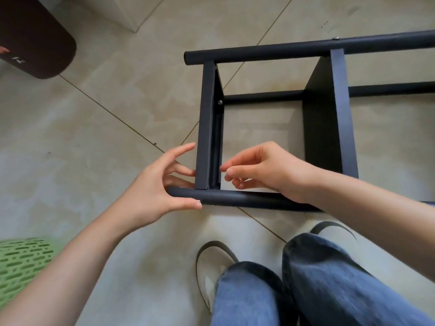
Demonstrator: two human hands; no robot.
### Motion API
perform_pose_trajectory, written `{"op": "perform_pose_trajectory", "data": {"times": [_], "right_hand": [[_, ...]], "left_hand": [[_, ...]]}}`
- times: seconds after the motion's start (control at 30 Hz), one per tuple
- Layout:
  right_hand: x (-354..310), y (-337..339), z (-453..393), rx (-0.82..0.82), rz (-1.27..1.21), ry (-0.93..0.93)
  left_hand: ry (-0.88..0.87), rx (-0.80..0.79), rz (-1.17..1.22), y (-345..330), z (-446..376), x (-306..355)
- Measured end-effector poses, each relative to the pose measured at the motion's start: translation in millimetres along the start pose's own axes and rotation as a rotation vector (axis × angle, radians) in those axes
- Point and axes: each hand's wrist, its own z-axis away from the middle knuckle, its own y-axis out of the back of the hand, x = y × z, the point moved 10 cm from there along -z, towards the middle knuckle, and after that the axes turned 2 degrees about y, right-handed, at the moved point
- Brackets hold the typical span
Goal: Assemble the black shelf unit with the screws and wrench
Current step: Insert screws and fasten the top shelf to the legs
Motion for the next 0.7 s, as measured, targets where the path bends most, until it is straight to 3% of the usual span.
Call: {"op": "perform_pose_trajectory", "data": {"times": [0.23,0.5,0.7], "right_hand": [[20,-18,-20,-0.122,-0.023,-0.088],[27,-26,-36,-0.202,-0.037,-0.126],[31,-39,-41,-0.344,-0.014,-0.187]], "left_hand": [[-0.097,-0.221,-0.429,-17,-1,13],[-0.079,-0.262,-0.555,-27,9,13],[-0.100,-0.240,-0.511,-28,12,14]]}}
